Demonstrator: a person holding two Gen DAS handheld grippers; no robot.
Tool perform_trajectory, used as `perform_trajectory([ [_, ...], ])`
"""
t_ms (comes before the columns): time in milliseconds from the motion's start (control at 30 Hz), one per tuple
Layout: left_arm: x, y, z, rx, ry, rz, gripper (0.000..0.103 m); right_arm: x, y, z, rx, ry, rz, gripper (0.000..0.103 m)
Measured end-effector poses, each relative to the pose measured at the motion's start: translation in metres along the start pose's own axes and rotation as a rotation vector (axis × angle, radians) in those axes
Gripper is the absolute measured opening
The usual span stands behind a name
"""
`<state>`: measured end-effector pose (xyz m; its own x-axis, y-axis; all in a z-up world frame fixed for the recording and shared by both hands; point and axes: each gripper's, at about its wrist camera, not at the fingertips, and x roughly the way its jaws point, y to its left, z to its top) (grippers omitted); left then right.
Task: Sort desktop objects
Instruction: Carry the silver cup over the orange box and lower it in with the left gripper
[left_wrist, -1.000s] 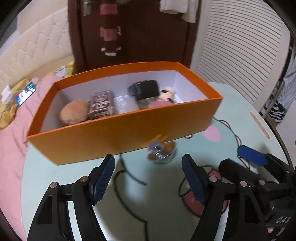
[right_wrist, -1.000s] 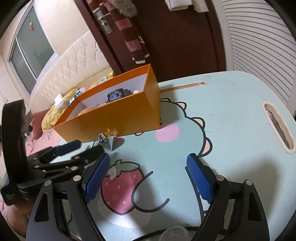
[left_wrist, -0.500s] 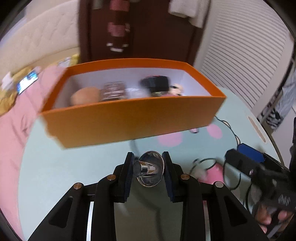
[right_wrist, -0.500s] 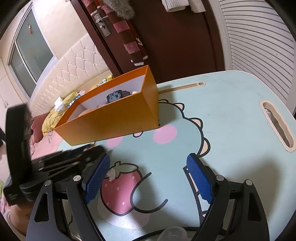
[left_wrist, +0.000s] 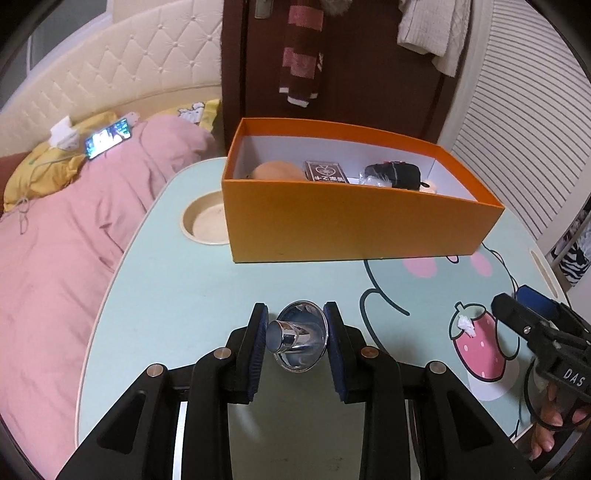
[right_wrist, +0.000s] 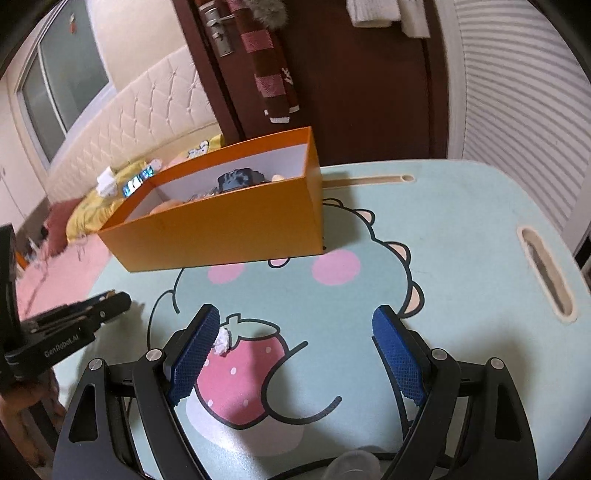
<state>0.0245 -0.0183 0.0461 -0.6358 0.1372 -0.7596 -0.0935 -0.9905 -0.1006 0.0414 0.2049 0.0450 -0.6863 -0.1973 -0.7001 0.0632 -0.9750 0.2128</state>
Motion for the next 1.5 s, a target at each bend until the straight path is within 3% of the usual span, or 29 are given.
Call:
perform_trajectory([
  [267, 0.002, 0.006, -0.002, -0.012, -0.008, -0.015, 0.029, 0.008, 0.025, 0.006, -0.125, 0.052, -0.064, 0.085],
  [600, -0.007, 0.012, 0.004, -0.032, -0.031, -0.034, 0.029, 0.026, 0.052, 0.014, -0.232, 0.104, -0.056, 0.085],
  [800, -0.025, 0.009, 0.032, -0.020, -0.093, -0.080, 0.029, 0.038, 0.054, 0.013, -0.221, 0.133, -0.045, 0.085],
  [1033, -0.032, -0.006, 0.077, 0.028, -0.171, -0.032, 0.029, 0.040, 0.056, 0.005, -0.248, 0.123, -0.053, 0.086],
  [1500, 0.004, -0.030, 0.117, 0.070, -0.154, -0.037, 0.029, 0.038, 0.055, -0.003, -0.267, 0.103, -0.031, 0.087],
])
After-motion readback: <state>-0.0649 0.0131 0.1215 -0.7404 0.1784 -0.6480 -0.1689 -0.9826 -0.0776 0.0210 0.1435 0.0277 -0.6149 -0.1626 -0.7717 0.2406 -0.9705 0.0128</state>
